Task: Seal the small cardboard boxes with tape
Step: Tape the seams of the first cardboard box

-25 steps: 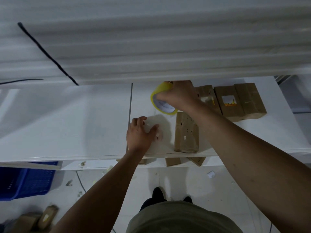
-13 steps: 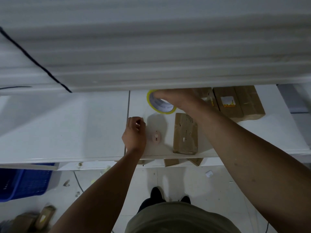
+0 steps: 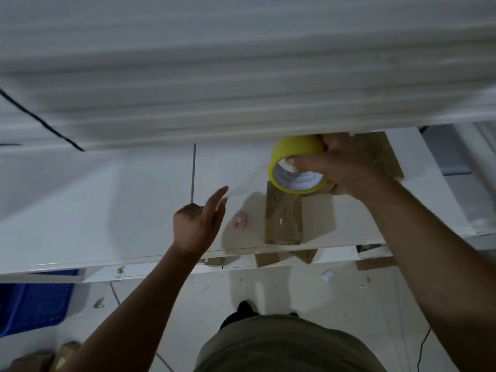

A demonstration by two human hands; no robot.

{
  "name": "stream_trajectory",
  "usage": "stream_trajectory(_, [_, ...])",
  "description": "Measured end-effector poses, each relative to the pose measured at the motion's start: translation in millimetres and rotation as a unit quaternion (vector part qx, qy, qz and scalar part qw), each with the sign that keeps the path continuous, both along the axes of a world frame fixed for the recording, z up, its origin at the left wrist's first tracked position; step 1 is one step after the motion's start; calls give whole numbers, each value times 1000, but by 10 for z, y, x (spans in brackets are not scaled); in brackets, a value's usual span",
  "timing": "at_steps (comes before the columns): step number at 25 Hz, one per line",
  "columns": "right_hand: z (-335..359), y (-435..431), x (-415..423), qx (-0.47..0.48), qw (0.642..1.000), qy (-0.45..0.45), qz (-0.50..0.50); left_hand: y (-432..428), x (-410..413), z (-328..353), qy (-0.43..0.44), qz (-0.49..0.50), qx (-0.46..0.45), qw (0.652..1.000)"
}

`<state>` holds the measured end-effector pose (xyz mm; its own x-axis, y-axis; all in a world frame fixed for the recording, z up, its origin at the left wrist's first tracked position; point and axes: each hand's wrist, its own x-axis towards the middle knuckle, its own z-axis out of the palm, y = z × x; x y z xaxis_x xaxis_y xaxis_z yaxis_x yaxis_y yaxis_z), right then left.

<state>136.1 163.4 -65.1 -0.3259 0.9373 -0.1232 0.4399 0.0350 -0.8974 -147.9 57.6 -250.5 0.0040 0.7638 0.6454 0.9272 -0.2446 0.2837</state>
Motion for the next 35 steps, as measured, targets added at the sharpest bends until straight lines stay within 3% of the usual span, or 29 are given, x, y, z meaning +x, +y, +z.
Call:
stream_trajectory(1, [50, -17, 123, 16, 1000, -2, 11, -30, -70, 18, 65, -32, 46, 996])
stream_trajectory(3, [117, -67, 256, 25, 998, -25, 56, -65, -114, 57, 112, -65, 91, 987])
stream_trajectory(6, [177, -106, 301, 43, 994, -56, 83, -181, -28, 95, 121, -70, 53, 989])
stream_trajectory(8, [250, -131, 315, 60, 990, -76, 99, -282, 133, 201, -13, -8, -58, 998])
stream_trajectory(9, [293, -141, 328, 66, 988, -83, 109, -302, 240, 305, -159, 43, -135, 977])
stream_trajectory(10, [334, -147, 344, 70, 987, -89, 117, -306, 360, 423, -330, 84, -200, 919])
stream_trajectory(11, [387, -161, 356, 75, 985, -93, 125, -299, 497, 553, -486, 100, -250, 831])
stream_trajectory(13, [499, -205, 366, 83, 982, -100, 140, -298, 806, 818, -681, 96, -376, 621])
stream_trajectory(16, [677, -306, 385, 103, 980, -85, 147, -463, 1201, 1080, -776, 10, -546, 316])
stream_trajectory(18, [780, -390, 406, 109, 980, -67, 155, -548, 1347, 1172, -836, -78, -531, 114])
stream_trajectory(19, [824, -431, 429, 107, 980, -57, 159, -527, 1365, 1200, -868, -89, -486, 53])
stream_trajectory(20, [856, -474, 465, 105, 980, -49, 163, -469, 1369, 1214, -890, -86, -447, 40])
stream_trajectory(21, [879, -515, 512, 103, 980, -44, 165, -395, 1365, 1214, -903, -71, -419, 66])
stream_trajectory(26, [792, -644, 814, 90, 981, -97, 145, -209, 1155, 1085, -878, -15, -357, 318])
stream_trajectory(31, [201, -622, 889, 15, 995, -64, 77, -189, 908, 921, -746, 25, -338, 573])
stream_trajectory(33, [-113, -558, 869, 10, 996, -88, -1, -113, 866, 850, -711, 84, -321, 620])
stream_trajectory(35, [-395, -496, 826, 5, 990, -133, -47, -33, 858, 775, -702, 121, -327, 621])
